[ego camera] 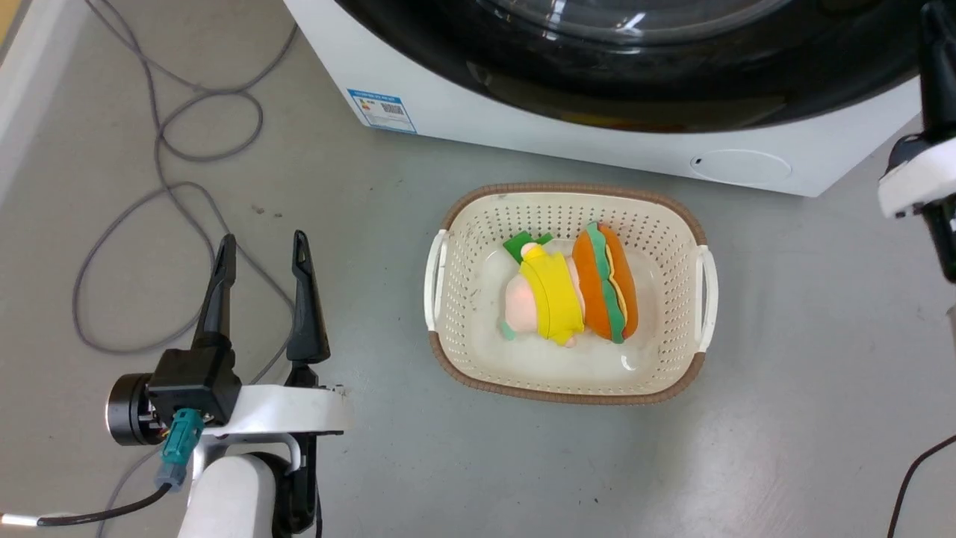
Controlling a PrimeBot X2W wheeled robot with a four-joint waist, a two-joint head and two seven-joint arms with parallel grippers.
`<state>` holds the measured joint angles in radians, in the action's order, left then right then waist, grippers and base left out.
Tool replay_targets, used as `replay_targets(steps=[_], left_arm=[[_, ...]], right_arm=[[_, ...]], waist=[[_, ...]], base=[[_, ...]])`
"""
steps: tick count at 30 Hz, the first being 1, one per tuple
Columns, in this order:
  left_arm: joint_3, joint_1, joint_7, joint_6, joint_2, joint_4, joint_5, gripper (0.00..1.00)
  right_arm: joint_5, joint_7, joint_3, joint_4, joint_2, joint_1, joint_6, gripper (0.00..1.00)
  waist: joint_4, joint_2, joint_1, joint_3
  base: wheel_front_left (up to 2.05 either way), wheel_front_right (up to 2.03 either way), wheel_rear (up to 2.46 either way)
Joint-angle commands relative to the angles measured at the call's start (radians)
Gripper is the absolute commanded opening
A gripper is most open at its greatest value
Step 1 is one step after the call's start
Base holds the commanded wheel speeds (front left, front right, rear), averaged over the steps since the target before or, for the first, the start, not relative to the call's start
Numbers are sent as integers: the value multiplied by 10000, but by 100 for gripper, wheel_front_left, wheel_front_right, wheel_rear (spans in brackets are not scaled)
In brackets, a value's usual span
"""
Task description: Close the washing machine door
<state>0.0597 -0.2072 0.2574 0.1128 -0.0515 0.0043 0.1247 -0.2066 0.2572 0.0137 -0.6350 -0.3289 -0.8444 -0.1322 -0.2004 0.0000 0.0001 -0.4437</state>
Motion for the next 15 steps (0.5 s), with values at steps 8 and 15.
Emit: replay_targets(steps=[8,15], left_arm=[[24,-142,43,136,12,29,27,100],[-160,170,43,146,12,183,-88,100]], right_arm=[[473,46,-546,-325,109,-366,15,0],[299,46,-970,452,591,575,15,0]], waist=[[42,0,-1,68],[447,0,-1,836]], base=[[0,0,0],[0,0,0]])
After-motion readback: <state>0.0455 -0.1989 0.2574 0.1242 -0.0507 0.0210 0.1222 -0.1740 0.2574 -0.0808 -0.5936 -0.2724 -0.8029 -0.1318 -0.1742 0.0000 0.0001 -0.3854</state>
